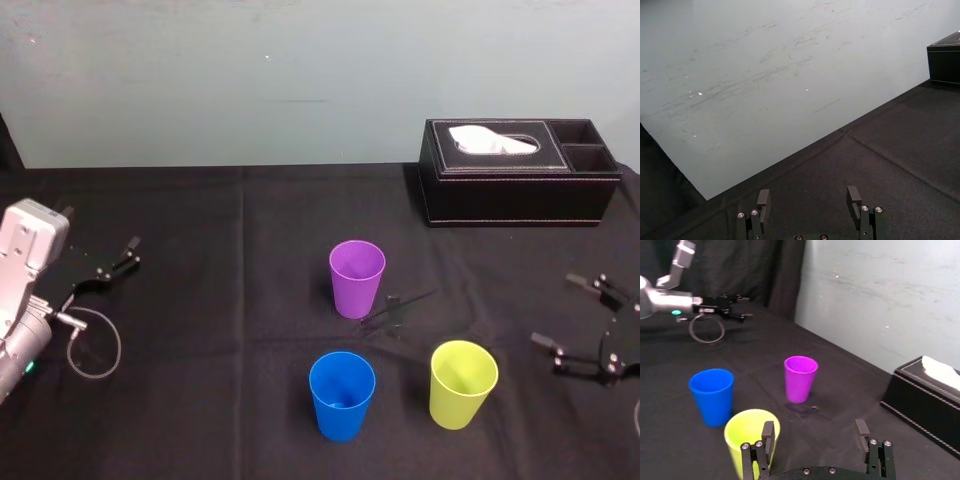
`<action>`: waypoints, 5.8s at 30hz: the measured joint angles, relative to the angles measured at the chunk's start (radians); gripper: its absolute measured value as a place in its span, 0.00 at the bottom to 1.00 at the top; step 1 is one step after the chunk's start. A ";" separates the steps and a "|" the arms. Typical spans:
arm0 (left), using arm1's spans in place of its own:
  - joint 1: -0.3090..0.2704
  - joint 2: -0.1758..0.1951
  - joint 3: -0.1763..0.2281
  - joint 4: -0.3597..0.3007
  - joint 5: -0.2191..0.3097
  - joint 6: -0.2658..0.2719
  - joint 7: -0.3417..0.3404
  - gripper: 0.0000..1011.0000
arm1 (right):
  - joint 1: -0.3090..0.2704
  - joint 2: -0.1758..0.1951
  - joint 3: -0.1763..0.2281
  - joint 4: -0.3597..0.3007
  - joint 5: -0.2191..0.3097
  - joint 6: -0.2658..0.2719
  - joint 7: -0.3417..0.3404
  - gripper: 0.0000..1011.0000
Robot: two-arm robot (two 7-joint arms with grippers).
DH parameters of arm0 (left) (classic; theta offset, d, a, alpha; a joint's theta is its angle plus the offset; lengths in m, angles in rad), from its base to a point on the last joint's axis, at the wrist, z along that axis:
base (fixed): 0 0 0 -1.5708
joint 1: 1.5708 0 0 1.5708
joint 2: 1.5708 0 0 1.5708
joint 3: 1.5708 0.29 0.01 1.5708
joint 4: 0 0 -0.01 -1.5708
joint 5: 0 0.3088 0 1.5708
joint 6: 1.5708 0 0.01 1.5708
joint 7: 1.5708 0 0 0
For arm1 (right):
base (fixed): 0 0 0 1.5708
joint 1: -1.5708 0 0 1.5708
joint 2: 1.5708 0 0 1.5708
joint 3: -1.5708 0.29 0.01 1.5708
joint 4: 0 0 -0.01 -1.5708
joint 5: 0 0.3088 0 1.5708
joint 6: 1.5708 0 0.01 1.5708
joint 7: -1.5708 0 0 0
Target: Stack the three plastic cups sequentially using one hand.
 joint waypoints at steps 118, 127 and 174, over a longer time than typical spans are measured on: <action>0.000 0.000 0.000 0.000 0.000 0.000 0.000 0.99 | 0.241 -0.142 -0.288 0.184 -0.094 0.084 0.139 0.72; 0.000 0.000 0.000 0.000 0.000 0.000 0.000 0.99 | 0.223 -0.135 -0.278 0.144 -0.124 0.098 0.073 0.72; 0.000 0.000 0.000 0.000 0.000 0.000 0.000 0.99 | 0.516 -0.232 -0.332 0.048 -0.117 0.427 -0.118 0.72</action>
